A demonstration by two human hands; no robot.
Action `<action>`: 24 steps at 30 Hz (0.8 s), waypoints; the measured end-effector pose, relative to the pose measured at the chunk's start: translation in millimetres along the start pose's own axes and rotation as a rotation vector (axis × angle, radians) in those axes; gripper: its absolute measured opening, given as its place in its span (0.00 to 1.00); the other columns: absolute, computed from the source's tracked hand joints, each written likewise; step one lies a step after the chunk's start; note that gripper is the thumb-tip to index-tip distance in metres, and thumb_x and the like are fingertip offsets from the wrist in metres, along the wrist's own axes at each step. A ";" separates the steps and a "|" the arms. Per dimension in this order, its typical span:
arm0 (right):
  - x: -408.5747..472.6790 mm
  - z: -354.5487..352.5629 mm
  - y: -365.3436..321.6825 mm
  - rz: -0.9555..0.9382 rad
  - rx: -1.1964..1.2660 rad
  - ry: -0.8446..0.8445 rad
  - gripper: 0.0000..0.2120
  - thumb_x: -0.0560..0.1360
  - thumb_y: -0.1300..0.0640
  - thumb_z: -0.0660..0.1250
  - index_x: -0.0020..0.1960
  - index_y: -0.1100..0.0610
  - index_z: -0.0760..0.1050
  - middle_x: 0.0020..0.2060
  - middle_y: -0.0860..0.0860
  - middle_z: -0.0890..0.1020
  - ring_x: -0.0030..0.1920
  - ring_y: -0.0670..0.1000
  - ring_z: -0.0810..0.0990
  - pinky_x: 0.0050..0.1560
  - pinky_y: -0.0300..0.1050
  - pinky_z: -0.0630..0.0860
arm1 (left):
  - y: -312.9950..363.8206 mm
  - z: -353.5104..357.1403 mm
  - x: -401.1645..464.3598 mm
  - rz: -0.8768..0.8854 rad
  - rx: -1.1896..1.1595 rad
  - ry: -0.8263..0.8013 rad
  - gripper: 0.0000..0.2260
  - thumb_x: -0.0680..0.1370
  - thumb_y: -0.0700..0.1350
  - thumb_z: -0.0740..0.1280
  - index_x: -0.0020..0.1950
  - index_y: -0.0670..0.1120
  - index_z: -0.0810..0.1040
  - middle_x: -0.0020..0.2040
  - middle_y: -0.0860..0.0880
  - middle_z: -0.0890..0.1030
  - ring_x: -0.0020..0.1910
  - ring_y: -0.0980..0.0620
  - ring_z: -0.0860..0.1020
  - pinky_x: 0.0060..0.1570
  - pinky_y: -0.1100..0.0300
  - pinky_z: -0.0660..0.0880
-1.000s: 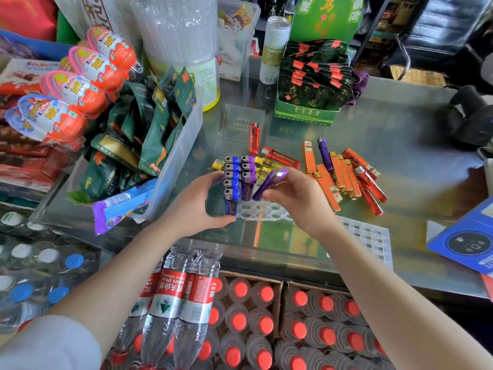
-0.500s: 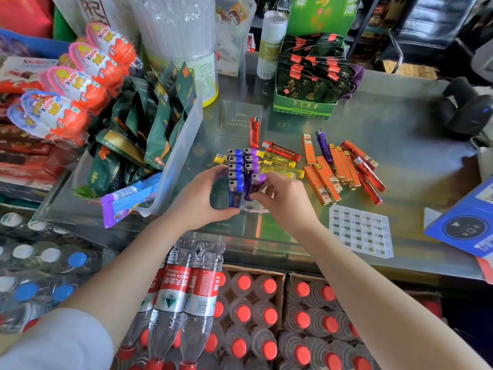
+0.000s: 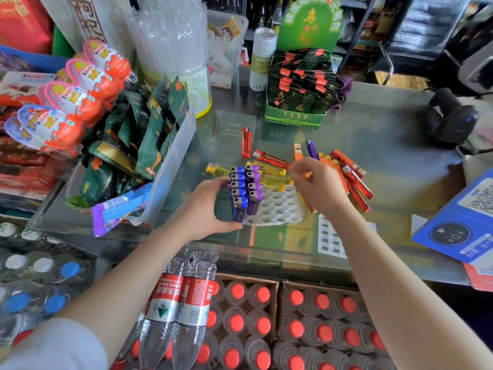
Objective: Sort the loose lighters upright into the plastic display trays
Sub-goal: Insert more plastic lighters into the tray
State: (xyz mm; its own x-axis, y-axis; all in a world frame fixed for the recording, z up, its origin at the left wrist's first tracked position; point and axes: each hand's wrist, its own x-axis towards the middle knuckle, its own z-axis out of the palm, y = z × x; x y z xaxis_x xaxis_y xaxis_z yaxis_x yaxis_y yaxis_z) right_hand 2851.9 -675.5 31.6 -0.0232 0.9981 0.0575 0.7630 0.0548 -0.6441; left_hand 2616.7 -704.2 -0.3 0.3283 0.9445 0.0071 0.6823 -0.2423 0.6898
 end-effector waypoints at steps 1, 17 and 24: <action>5.6 -3.1 8.7 0.059 -0.012 0.083 0.08 0.75 0.61 0.63 0.52 0.57 0.77 0.46 0.51 0.81 0.39 0.48 0.75 0.40 0.41 0.72 | 0.4 2.4 1.3 -0.005 0.004 -0.009 0.36 0.61 0.53 0.77 0.65 0.50 0.66 0.61 0.53 0.72 0.61 0.56 0.68 0.56 0.62 0.64; 77.5 5.2 31.9 0.215 -0.442 -0.033 0.08 0.74 0.61 0.60 0.49 0.61 0.77 0.38 0.58 0.77 0.36 0.59 0.75 0.33 0.44 0.69 | 4.1 4.0 7.2 -0.048 0.031 -0.064 0.37 0.61 0.54 0.77 0.66 0.51 0.65 0.63 0.53 0.70 0.61 0.59 0.66 0.59 0.62 0.62; 65.9 -10.6 20.9 0.143 -0.048 0.067 0.07 0.71 0.61 0.65 0.48 0.58 0.77 0.40 0.52 0.79 0.38 0.52 0.75 0.38 0.42 0.71 | 3.3 6.1 4.4 -0.019 0.036 -0.039 0.36 0.62 0.53 0.77 0.66 0.51 0.66 0.60 0.56 0.69 0.60 0.60 0.65 0.60 0.61 0.62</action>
State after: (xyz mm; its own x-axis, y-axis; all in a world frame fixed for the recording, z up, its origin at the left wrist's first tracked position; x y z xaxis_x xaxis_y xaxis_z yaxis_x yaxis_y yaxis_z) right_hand 2873.1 -608.9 30.0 0.1296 0.9914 0.0192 0.7856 -0.0908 -0.6121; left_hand 2624.4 -702.2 -2.5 0.3397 0.9399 -0.0349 0.7118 -0.2327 0.6627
